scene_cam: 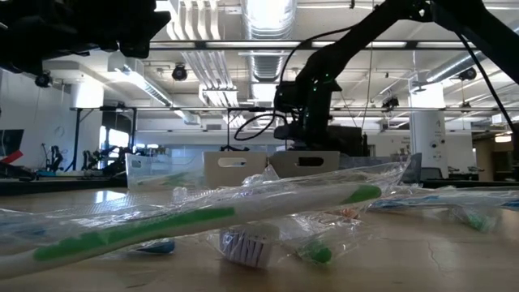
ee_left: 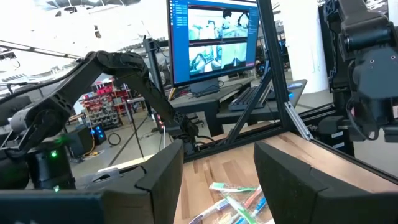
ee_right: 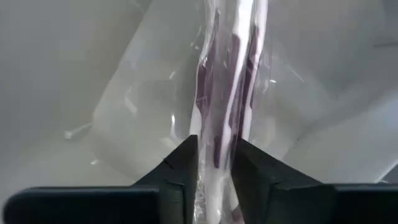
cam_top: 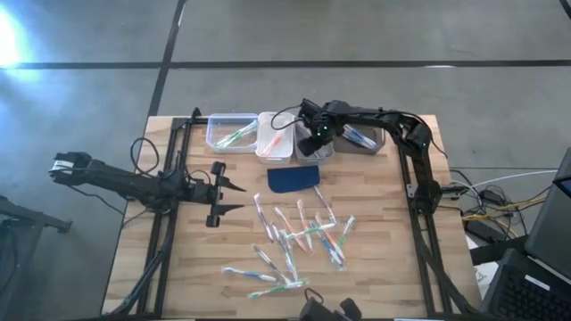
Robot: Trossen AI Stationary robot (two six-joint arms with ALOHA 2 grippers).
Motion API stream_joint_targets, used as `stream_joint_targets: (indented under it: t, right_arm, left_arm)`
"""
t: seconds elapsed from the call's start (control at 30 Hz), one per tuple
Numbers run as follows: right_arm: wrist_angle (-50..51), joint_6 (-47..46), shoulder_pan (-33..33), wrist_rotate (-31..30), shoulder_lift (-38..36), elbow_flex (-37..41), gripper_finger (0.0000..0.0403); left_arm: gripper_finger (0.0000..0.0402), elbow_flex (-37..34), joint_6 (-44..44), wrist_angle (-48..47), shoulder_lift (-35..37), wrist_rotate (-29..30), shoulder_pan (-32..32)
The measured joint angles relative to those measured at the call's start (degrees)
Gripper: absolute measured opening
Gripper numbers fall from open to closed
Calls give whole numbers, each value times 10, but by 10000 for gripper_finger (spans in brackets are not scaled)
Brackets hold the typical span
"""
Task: Pick & Place Toothbrushes
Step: Put the violet toothbrush into the gray bin, then put the orange toothbrush into the white bin
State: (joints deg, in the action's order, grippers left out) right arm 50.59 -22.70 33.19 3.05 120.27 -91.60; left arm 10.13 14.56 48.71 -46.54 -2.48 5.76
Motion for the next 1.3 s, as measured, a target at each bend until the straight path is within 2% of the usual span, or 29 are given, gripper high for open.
stream_joint_targets:
  t: [0.33,0.6,0.77,1.3]
  right_arm:
    - [3,7,0,1,-5,-25,165]
    - [51,11,-3,4,-10,-90,190]
    - [103,22,-11,4,-10,-147,187]
    - [242,9,-60,3,-11,-351,125]
  left_arm:
    - [202,0,0,0,0,0,0]
    - [202,0,0,0,0,0,0]
    - [202,0,0,0,0,0,0]
    - [202,0,0,-3,0,0,0]
